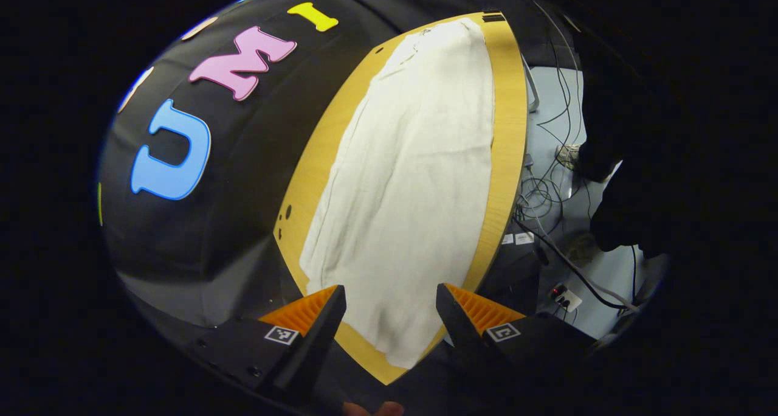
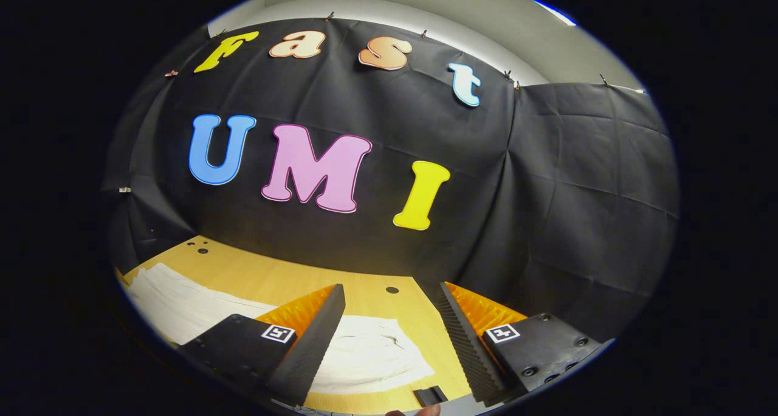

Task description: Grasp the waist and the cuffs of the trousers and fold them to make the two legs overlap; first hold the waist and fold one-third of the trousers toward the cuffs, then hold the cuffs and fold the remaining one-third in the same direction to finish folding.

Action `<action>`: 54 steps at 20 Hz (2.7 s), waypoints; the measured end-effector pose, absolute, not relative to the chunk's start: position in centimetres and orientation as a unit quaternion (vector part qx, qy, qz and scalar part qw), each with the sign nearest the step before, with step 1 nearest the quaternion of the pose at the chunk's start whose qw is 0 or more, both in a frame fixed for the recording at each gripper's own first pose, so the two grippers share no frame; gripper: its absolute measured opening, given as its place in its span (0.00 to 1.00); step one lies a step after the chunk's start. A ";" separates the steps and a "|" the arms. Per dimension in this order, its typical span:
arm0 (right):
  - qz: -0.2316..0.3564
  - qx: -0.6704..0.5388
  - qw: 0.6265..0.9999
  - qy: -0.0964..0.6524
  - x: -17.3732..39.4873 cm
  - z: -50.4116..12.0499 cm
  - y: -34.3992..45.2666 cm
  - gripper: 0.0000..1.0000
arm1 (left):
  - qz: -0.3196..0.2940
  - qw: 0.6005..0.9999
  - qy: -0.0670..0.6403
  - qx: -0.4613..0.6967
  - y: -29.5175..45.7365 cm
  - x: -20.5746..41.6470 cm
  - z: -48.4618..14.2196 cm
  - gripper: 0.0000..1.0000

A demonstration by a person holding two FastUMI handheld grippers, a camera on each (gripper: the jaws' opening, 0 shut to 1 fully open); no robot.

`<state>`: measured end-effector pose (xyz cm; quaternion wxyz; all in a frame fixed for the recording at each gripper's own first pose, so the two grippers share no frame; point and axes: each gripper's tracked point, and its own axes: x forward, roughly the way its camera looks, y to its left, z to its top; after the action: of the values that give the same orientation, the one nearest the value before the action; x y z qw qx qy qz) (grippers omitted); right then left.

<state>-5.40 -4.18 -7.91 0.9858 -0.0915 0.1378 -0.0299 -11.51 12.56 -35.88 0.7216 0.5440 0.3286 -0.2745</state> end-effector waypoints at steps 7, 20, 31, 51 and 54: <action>-0.042 -0.105 0.980 0.161 -6.7 -9.5 -6.1 0.98 | -0.299 0.672 0.356 0.577 14.0 -11.9 -39.0 0.95; 0.005 -0.277 0.930 0.243 -8.6 -17.7 -13.2 0.98 | -0.271 0.620 0.378 0.632 15.7 -5.7 -41.4 0.56; 0.184 -0.442 0.830 0.286 -8.2 -30.9 -13.9 0.97 | -0.258 0.612 0.425 0.616 16.1 -5.6 -41.8 0.11; 0.357 -0.568 0.662 0.333 -5.6 -43.5 -13.7 0.86 | -0.245 0.617 0.426 0.615 16.1 -5.1 -41.9 0.11; 0.379 -0.553 0.666 0.328 -7.0 -42.1 -12.7 0.90 | -0.249 0.617 0.418 0.619 16.2 -4.9 -41.9 0.11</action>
<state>-7.02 -12.65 -42.06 0.6660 -0.5525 0.3282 0.3789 -4.90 16.16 -41.91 0.6168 0.6186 0.4184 -0.2486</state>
